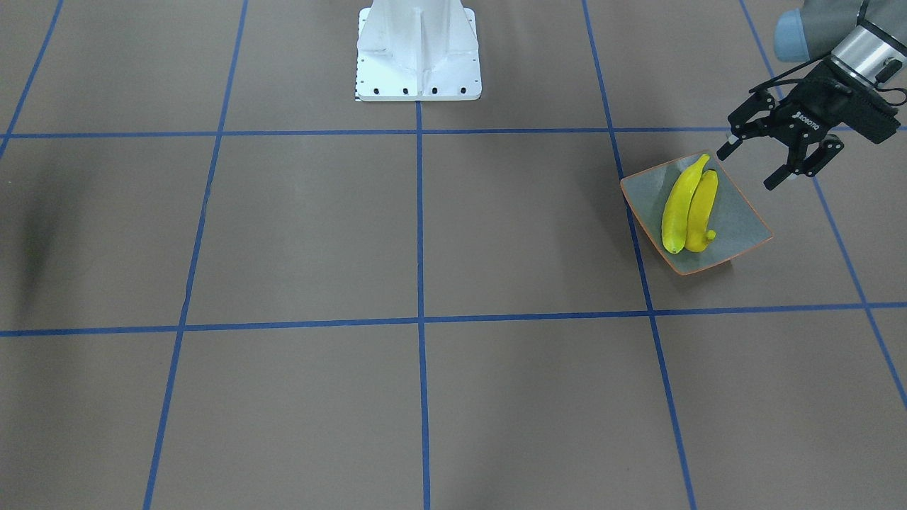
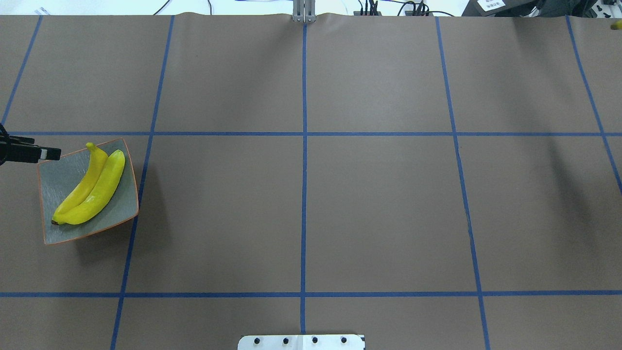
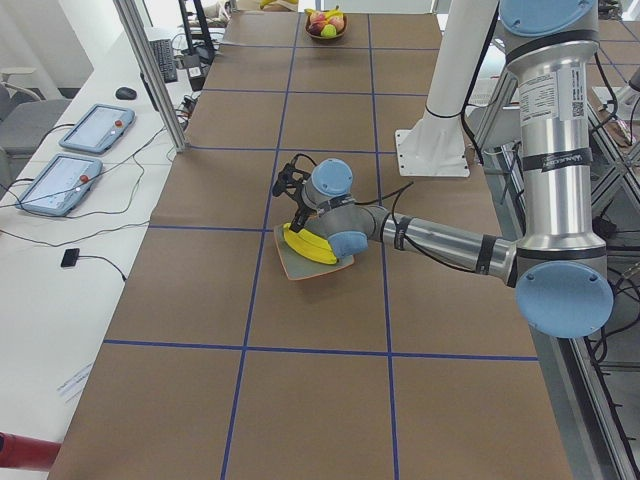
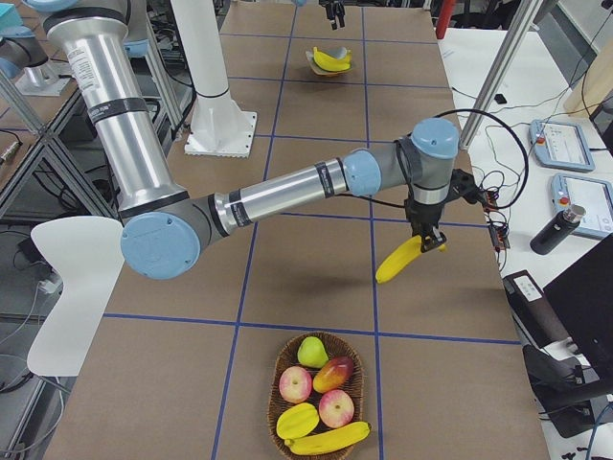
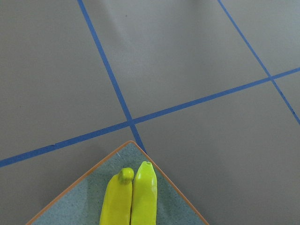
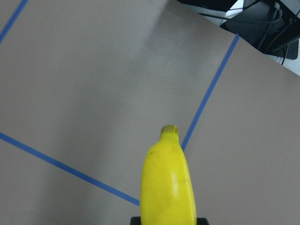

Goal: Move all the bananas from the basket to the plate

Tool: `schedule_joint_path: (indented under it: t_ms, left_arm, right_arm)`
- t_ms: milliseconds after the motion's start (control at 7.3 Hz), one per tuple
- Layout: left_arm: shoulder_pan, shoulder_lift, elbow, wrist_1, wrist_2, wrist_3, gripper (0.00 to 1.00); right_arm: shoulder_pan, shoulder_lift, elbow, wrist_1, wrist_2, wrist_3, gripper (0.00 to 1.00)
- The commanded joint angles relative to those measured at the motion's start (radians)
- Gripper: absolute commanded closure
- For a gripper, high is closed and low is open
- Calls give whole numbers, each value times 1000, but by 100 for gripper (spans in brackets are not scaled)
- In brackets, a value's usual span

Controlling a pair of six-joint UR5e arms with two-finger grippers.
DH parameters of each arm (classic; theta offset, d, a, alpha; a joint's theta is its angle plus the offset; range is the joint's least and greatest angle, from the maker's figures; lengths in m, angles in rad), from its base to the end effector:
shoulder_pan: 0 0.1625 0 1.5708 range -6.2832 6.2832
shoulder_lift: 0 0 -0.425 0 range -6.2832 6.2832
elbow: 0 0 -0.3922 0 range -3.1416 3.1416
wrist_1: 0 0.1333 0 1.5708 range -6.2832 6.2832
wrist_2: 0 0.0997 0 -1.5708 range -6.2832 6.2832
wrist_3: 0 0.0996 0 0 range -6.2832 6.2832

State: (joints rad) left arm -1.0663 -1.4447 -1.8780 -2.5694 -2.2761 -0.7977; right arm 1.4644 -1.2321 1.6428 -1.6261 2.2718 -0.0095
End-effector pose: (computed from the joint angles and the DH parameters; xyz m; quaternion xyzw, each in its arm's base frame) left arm 0.1527 -0.4188 0.4502 0.2413 0.5447 0.0761 0.7996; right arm 0.0027 -0.6246 0.4434 0.1495 -0.3456 -0.1141 0.9193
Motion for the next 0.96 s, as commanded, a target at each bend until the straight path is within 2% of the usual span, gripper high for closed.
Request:
schedule_joint_path:
  t_ms: [0, 274, 411, 685, 822]
  left_arm:
    - [3, -52, -1, 0, 0, -88, 1]
    - [14, -181, 0, 3, 0, -234, 1]
    - [41, -271, 13, 6, 1, -324, 1]
    - [75, -388, 26, 3, 6, -452, 1]
    - [81, -422, 25, 2, 7, -477, 1]
  right_arm:
    - [-131, 26, 157, 9, 38, 414, 100]
    - [-247, 93, 259, 14, 38, 775, 100]
    - [-301, 145, 279, 46, 37, 962, 100]
    - [-410, 163, 256, 348, 20, 1316, 100]
    - [-456, 174, 255, 429, 0, 1406, 100]
